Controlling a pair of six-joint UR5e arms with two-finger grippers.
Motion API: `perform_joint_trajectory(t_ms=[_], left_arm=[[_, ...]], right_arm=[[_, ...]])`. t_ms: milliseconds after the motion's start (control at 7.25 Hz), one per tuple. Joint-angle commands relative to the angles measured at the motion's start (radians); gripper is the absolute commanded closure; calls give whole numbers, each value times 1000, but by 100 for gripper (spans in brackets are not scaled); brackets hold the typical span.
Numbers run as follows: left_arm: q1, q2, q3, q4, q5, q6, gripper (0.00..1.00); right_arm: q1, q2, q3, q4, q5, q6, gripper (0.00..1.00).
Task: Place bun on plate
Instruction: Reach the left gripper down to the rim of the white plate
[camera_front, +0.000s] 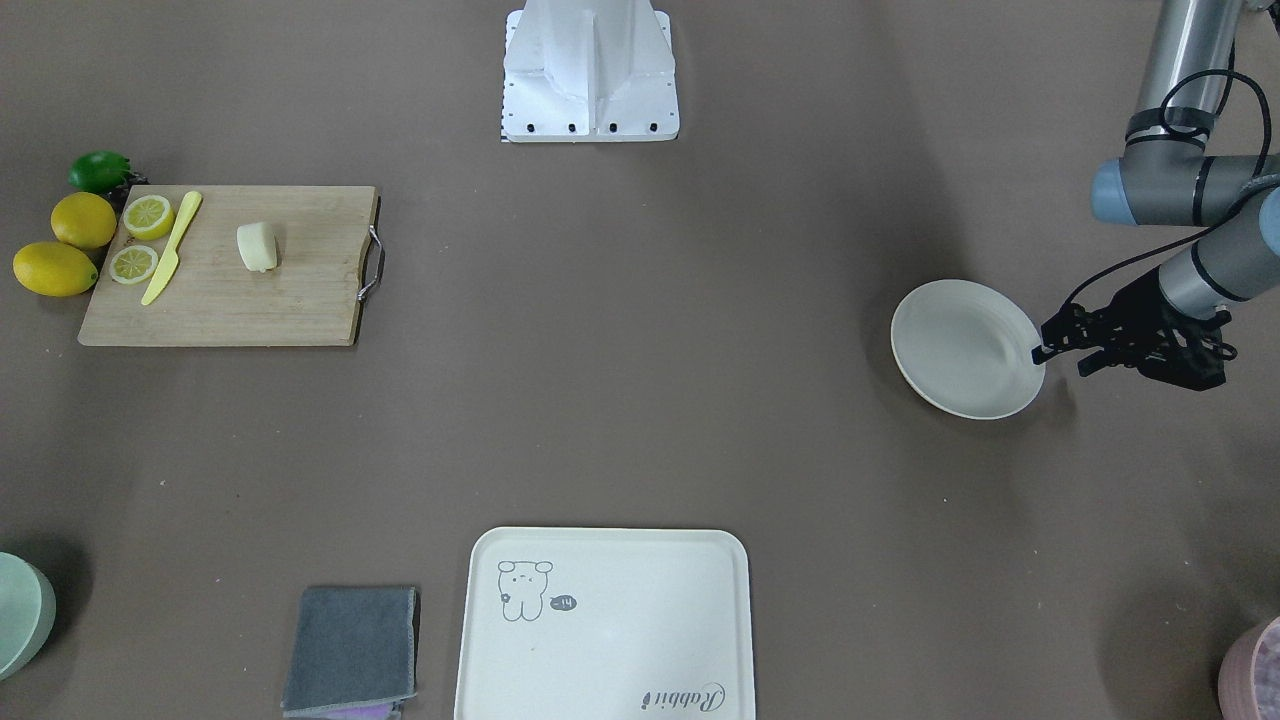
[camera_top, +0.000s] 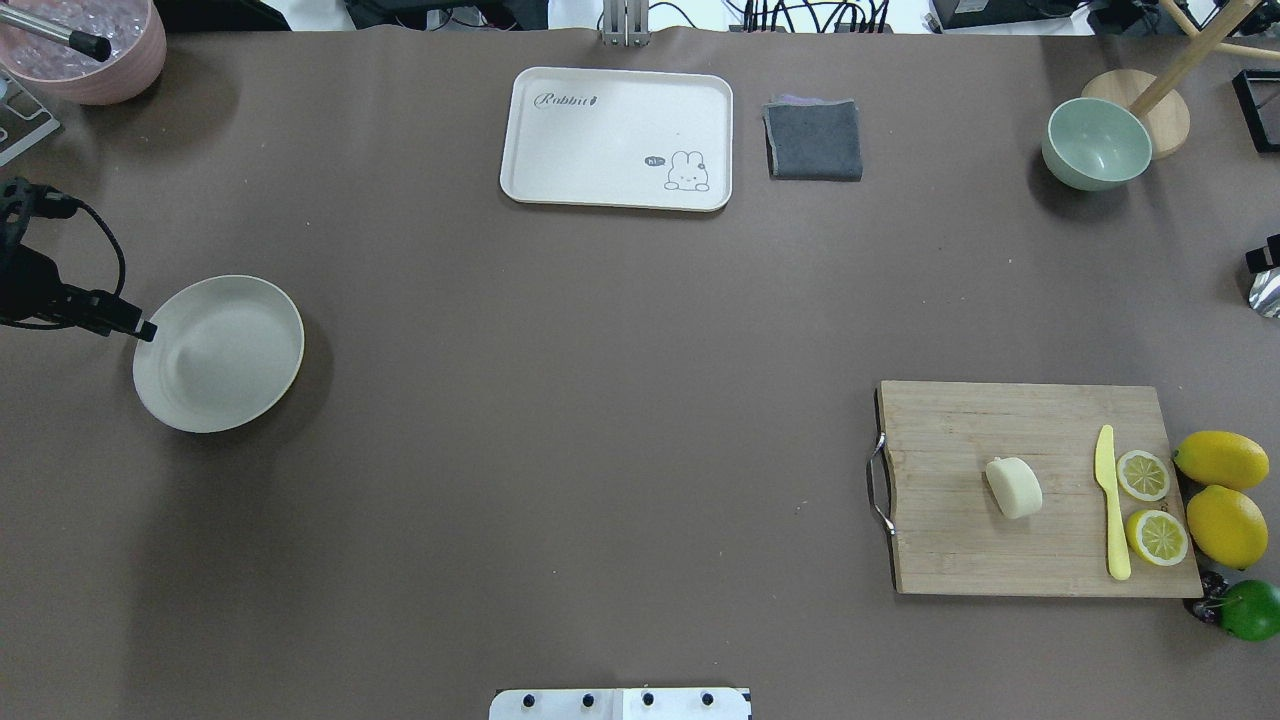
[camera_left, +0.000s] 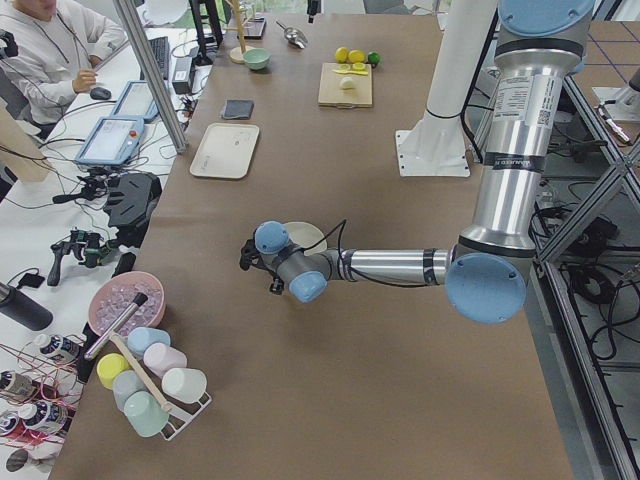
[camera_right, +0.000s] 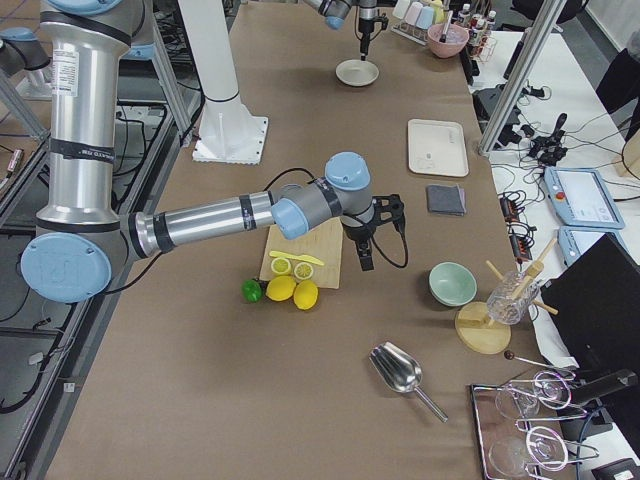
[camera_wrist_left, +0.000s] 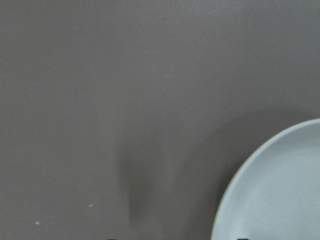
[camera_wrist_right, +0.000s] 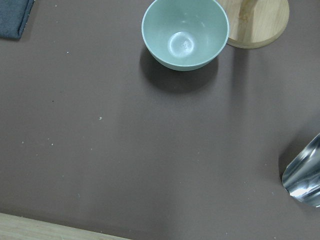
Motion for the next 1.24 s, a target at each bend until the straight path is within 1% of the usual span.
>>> perform_joint_trajectory(t_ms=[0, 138, 276, 552, 690, 966, 1103], left_arm=[[4, 5, -1, -22, -39, -1, 43], [4, 5, 1, -33, -40, -1, 50], [4, 5, -2, -33, -40, -1, 63], [6, 5, -5, -47, -62, -3, 95], [6, 5, -5, -48, -62, -7, 100], [6, 1, -24, -50, -68, -53, 100], [6, -10, -84, -50, -71, -187, 100]], right_arm=[[0, 0, 0, 0, -1, 0, 0], [0, 0, -1, 0, -1, 0, 0], [0, 0, 0, 0, -1, -2, 0], [0, 0, 0, 0, 1, 0, 0], [0, 0, 0, 0, 1, 0, 0], [0, 0, 0, -1, 1, 0, 0], [0, 0, 0, 0, 2, 0, 0]])
